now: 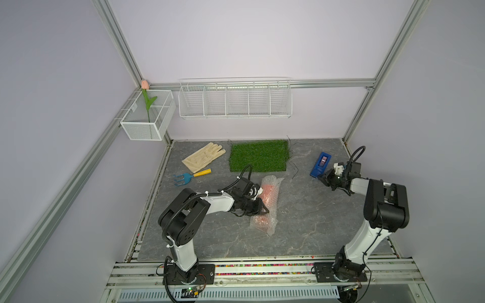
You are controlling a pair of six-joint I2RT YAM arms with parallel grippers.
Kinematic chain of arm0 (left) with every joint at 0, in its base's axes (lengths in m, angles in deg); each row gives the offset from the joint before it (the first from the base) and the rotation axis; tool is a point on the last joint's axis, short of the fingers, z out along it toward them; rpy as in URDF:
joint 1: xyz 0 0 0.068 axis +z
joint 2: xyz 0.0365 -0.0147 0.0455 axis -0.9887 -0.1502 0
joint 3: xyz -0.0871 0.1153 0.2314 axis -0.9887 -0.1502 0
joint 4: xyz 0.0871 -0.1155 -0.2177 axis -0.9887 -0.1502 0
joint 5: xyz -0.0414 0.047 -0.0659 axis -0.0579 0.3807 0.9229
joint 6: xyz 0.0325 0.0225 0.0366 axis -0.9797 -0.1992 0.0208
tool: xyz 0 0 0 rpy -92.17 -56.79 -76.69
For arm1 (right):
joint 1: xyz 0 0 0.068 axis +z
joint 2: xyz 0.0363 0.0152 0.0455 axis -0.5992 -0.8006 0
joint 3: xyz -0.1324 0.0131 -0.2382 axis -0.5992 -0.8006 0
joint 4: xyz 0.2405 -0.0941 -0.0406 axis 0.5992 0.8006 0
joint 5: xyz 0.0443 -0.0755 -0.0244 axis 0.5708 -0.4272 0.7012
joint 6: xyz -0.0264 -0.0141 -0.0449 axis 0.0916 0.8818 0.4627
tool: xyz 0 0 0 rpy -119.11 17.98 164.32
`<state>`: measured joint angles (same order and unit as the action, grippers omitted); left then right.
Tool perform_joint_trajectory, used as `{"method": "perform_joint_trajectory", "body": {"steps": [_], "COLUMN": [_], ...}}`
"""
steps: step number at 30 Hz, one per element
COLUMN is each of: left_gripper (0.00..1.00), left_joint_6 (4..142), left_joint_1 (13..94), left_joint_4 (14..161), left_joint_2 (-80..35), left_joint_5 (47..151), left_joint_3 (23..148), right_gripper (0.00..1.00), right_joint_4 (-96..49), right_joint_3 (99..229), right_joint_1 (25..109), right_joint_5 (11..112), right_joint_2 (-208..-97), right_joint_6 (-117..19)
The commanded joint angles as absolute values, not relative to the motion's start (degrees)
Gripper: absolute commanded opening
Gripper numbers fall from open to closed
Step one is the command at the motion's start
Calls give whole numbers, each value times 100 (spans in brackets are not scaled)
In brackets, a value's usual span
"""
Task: Wrap wine glasses in bubble wrap
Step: Tear off the tape using the Tape Cutter.
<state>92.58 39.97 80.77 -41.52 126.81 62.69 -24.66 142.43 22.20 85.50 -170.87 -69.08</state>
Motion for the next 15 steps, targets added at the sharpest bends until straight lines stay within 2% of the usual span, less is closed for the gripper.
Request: {"method": "perform_joint_trajectory", "body": {"steps": [1, 8, 12, 15], "left_gripper": [20, 20, 20, 20], "left_joint_6": [9184, 9176, 9122, 9037], "left_joint_1": [3953, 3944, 3948, 3950], "left_joint_4": [7918, 7900, 7869, 7812], "left_joint_2": [-4129, -4125, -4153, -4160], "left_joint_5": [12549, 12548, 12549, 12565], "left_joint_3": [6217, 6222, 6246, 6275], "right_gripper": [7, 7, 7, 7], "right_joint_4": [-1667, -2360, -2143, -1864], "right_joint_3": [14157, 13874, 13829, 13567], "right_joint_1": [2186, 2389, 3013, 3746], "right_joint_5": [8243, 9033, 9612, 9475], "right_joint_2": [-17130, -16246, -15479, -14826], "right_joint_6": [-6599, -6374, -5819, -5338]}}
